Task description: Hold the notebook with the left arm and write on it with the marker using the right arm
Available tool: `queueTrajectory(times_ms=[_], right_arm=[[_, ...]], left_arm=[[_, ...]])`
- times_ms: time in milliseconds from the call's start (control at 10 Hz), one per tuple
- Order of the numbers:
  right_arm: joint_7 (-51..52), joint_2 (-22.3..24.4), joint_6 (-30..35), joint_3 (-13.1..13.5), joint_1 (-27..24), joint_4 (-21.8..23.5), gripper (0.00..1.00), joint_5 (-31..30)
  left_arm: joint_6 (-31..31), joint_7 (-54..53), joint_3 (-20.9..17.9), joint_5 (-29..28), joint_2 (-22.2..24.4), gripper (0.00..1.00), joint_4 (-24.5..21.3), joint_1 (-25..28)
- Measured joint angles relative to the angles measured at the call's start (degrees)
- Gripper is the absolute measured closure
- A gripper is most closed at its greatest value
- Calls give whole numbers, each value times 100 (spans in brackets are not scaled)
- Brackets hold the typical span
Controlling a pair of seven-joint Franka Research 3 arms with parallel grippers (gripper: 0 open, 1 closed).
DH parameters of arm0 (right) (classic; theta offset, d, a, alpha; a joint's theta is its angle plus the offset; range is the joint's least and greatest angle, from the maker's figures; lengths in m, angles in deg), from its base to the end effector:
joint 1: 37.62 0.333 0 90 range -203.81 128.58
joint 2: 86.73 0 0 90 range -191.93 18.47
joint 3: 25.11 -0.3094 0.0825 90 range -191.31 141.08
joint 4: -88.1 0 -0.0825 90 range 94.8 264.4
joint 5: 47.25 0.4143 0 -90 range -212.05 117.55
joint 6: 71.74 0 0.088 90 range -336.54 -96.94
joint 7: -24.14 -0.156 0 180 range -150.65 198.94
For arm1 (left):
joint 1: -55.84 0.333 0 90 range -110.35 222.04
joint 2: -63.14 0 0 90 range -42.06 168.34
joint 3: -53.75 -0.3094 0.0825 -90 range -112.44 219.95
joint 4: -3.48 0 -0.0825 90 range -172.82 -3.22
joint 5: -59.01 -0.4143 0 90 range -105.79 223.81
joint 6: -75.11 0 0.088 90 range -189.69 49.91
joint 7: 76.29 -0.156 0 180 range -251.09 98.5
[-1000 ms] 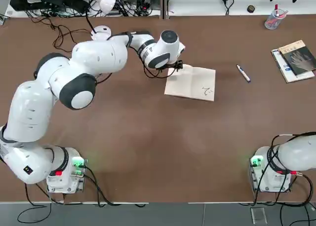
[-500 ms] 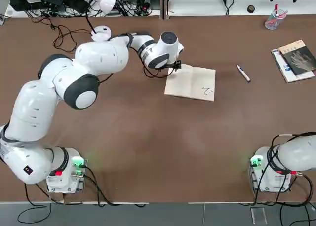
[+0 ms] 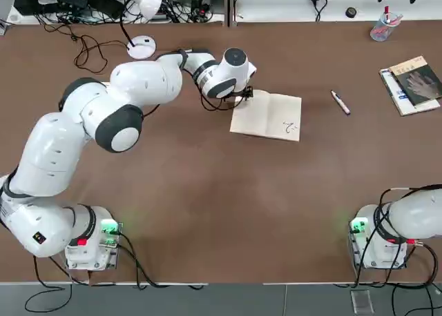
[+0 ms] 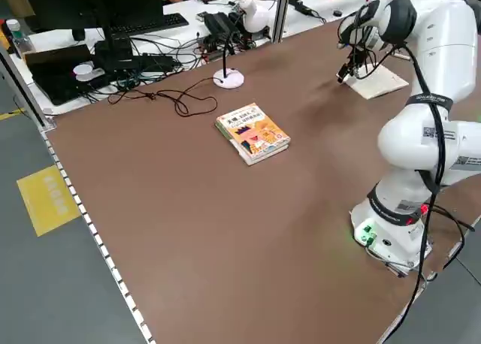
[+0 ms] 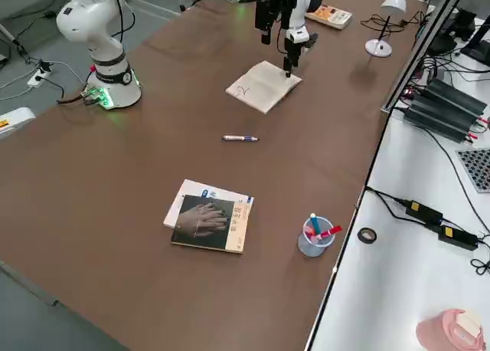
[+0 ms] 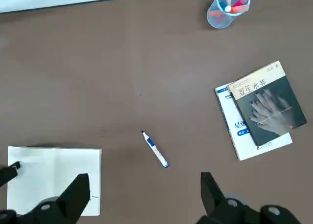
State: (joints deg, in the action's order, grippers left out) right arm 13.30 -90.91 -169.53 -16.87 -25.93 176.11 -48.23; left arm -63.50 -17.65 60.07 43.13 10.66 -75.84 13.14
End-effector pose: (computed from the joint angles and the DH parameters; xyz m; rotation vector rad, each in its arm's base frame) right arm 0.6235 0.0377 0.5560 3.1163 -0.1975 0.1580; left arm 0.5200 -0.5639 0.1002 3.0943 0.0303 0.2553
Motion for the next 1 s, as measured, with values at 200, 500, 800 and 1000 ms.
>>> queueTrajectory(times_ms=[200, 500, 800, 1000], right_arm=[[0, 0, 0, 0, 0, 1, 0, 0], [0, 0, 0, 0, 0, 2, 0, -2], [0, 0, 0, 0, 0, 2, 0, -3], [0, 0, 0, 0, 0, 2, 0, -3]], left_arm=[[-23, 0, 0, -7, -35, 0, 8, -1], [-65, 0, 0, -12, -53, 0, 9, -1], [-71, 0, -3, -15, -53, 0, 12, -2], [-71, 0, -27, -90, -54, 0, 13, -2]])
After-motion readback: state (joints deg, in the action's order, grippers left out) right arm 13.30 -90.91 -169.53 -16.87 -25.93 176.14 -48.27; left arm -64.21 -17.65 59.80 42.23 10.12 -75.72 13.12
